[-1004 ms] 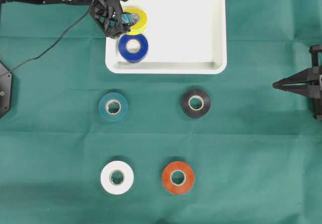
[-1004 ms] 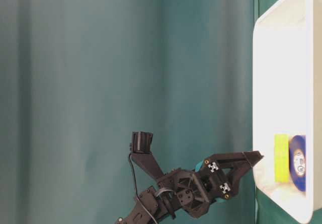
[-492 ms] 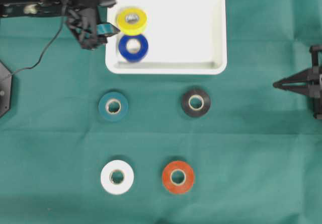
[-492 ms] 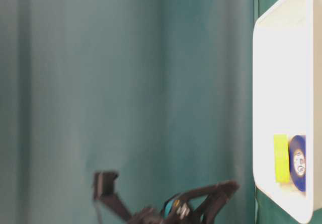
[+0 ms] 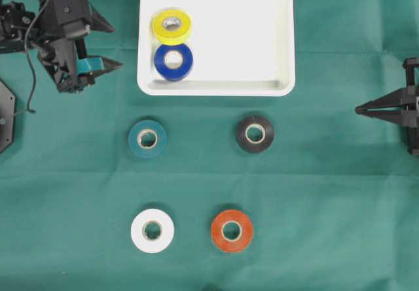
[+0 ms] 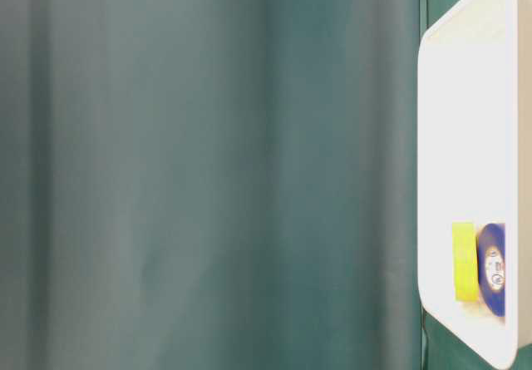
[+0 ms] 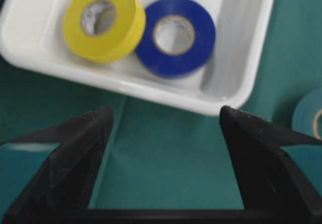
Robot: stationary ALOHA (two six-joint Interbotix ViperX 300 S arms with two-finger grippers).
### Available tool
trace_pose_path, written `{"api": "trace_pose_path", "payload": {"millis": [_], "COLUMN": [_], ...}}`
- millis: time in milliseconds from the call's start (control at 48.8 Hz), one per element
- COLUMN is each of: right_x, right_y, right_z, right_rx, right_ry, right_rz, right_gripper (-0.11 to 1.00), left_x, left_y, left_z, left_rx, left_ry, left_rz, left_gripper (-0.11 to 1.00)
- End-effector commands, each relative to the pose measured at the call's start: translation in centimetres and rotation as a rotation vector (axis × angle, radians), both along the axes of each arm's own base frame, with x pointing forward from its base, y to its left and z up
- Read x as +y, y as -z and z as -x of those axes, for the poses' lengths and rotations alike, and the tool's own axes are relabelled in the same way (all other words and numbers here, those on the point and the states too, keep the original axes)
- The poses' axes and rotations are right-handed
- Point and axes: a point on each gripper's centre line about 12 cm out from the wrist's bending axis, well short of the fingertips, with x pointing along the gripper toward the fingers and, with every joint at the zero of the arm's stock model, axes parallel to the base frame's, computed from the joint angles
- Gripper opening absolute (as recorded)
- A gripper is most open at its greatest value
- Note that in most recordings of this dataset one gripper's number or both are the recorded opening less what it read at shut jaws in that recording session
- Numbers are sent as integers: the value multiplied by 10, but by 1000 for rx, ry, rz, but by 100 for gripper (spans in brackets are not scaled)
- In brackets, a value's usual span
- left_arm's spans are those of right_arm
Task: Put the tape into the white case with the left arm.
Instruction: 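Release the yellow tape and pull the left gripper back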
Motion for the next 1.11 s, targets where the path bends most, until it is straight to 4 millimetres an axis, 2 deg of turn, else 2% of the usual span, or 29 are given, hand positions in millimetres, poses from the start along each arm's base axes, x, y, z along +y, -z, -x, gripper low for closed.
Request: {"api": "trace_pose_path", "payload": {"millis": [0, 328, 594, 861, 1086], "right_x": [0, 0, 0, 0, 0], "right_y": [-5, -4, -4, -4, -4], "right_z": [-2, -2, -2, -2, -2], "right_rx": [-14, -14, -14, -14, -14], "right_ry": [1, 1, 1, 1, 1], "right_rz": [0, 0, 0, 0, 0], "right_gripper": [-9, -9, -9, -9, -9], "left_x": [-4, -48, -84, -100, -101], "left_y": [-6, -7, -8, -9, -5], "left_z": [1, 5, 26, 55, 63], "left_rx": [-27, -56, -105, -183, -213], "left_ry": [13, 153, 250, 332, 345], "left_rz": [-6, 16, 67, 69, 63], "left_gripper": [84, 83, 83, 83, 83]}}
